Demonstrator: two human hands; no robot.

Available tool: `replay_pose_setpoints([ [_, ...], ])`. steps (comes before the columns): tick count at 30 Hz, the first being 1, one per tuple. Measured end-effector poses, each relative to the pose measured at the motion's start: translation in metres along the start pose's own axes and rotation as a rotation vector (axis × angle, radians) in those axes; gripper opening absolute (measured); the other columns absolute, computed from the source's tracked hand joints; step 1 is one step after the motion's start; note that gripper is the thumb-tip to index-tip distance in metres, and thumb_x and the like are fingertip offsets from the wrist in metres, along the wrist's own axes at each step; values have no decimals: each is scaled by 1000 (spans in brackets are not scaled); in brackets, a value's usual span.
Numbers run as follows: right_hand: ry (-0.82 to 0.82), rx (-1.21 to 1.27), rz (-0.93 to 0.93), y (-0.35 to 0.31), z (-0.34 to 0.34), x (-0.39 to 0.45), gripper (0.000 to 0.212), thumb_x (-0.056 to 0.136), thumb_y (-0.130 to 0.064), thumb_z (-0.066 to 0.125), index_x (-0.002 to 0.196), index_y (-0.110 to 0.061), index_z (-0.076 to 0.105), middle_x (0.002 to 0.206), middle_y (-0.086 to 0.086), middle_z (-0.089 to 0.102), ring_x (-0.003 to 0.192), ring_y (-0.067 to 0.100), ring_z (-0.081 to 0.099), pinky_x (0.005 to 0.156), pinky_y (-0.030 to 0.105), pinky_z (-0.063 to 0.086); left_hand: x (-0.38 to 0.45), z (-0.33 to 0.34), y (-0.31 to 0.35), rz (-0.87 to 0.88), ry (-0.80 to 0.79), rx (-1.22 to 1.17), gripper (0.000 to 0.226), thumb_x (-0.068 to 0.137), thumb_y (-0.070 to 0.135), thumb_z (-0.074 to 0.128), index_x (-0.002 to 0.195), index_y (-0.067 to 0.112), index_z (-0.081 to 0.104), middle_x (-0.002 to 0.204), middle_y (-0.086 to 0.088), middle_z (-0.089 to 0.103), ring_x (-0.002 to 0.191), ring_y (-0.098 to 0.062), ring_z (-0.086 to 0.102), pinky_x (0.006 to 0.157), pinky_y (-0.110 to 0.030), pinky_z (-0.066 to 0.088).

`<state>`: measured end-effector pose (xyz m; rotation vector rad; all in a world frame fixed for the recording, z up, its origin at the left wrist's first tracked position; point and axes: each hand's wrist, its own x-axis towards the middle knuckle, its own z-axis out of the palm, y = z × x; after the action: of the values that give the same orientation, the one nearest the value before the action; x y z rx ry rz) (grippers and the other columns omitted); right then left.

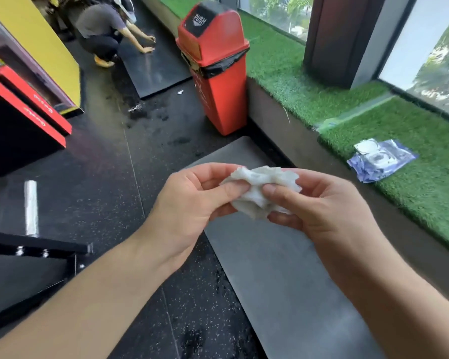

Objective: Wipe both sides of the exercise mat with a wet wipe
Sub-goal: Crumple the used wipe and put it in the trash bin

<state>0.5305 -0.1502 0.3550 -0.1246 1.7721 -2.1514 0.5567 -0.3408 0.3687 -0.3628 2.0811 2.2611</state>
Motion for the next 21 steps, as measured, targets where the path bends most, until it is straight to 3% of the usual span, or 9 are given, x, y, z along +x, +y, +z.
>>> replay_pose_setpoints([
  [6, -9, 39, 96, -102, 46, -42, 19, 92, -4, 73, 107, -12, 82, 100, 10, 81, 96, 27, 79, 81, 37, 65, -50, -13, 114, -101, -19, 2, 33, 81, 12, 75, 111, 1, 71, 107, -20, 74, 104, -36, 70, 88, -40, 58],
  [11, -55, -27, 61, -185, 75, -81, 19, 94, -3, 73, 106, -13, 82, 97, 9, 81, 93, 26, 79, 76, 32, 64, -104, -9, 193, -83, 27, -45, 35, 79, 14, 76, 111, 0, 71, 108, -20, 74, 103, -33, 70, 88, -39, 58],
  [16, -86, -45, 6, -247, 117, -86, 19, 92, -2, 75, 105, -13, 82, 95, 8, 81, 88, 22, 79, 74, 31, 63, -125, -32, 254, -38, 76, -96, 38, 79, 14, 76, 113, -2, 69, 111, -23, 72, 106, -37, 68, 98, -50, 53],
  [21, -89, -90, -38, -284, 179, -30, 22, 89, -3, 77, 99, -20, 85, 93, 8, 81, 87, 23, 79, 73, 33, 64, -83, -93, 305, 15, 53, -145, 32, 77, 11, 77, 106, -2, 72, 106, -24, 73, 95, -32, 71, 82, -36, 59],
])
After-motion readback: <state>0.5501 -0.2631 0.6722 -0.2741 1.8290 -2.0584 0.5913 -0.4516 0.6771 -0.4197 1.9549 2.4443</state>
